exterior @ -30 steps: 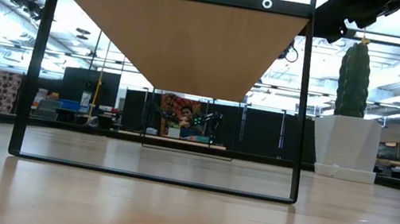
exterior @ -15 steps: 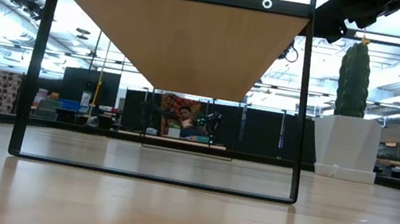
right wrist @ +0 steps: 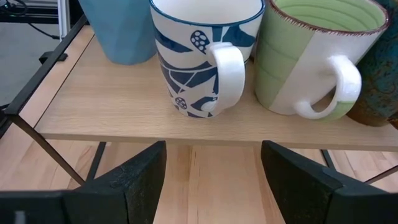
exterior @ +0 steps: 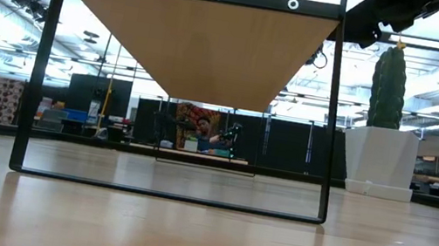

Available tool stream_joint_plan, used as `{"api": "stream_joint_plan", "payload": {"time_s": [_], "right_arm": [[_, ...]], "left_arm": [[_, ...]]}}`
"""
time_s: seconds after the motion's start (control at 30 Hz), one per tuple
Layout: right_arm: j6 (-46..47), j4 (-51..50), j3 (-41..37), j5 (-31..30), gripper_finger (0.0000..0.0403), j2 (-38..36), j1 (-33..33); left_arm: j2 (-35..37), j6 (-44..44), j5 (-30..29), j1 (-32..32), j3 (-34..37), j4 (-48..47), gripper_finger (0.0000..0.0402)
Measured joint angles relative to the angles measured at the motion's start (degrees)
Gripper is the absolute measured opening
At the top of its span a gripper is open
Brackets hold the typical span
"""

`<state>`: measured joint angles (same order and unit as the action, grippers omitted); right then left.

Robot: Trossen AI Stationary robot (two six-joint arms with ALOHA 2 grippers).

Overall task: Place coffee mugs
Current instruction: Put the blue mug on the shelf, then put the yellow mug on the shelf

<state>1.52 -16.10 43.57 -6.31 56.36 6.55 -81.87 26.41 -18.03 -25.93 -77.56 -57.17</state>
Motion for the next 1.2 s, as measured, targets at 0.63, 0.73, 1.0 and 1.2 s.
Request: {"api": "stream_joint_plan", "payload": {"time_s": [0.63,0.73,1.0,1.2], "right_arm": [[0.9,-0.8,0.0,0.7,0.0268,0.0,0.1],[1.0,-1.6,0.0,1.9,0.0268,0.0,0.1],[0.5,-1.3,0.0,8.1,0.0268,0.0,0.1],[5.6,-10.1,2.9,6.1,0.0267,0.0,0.2]], "left_arm": [[4.6,0.2,-3.0,-4.3,0.4,-5.7,0.0199],[8.1,1.3,-10.8,-8.1,3.4,-5.8,0.0199],[21.2,4.0,-15.1,-10.9,17.3,5.9,0.0194],[29.6,-3.1,-15.1,-10.5,26.8,16.7,0.0172]]}}
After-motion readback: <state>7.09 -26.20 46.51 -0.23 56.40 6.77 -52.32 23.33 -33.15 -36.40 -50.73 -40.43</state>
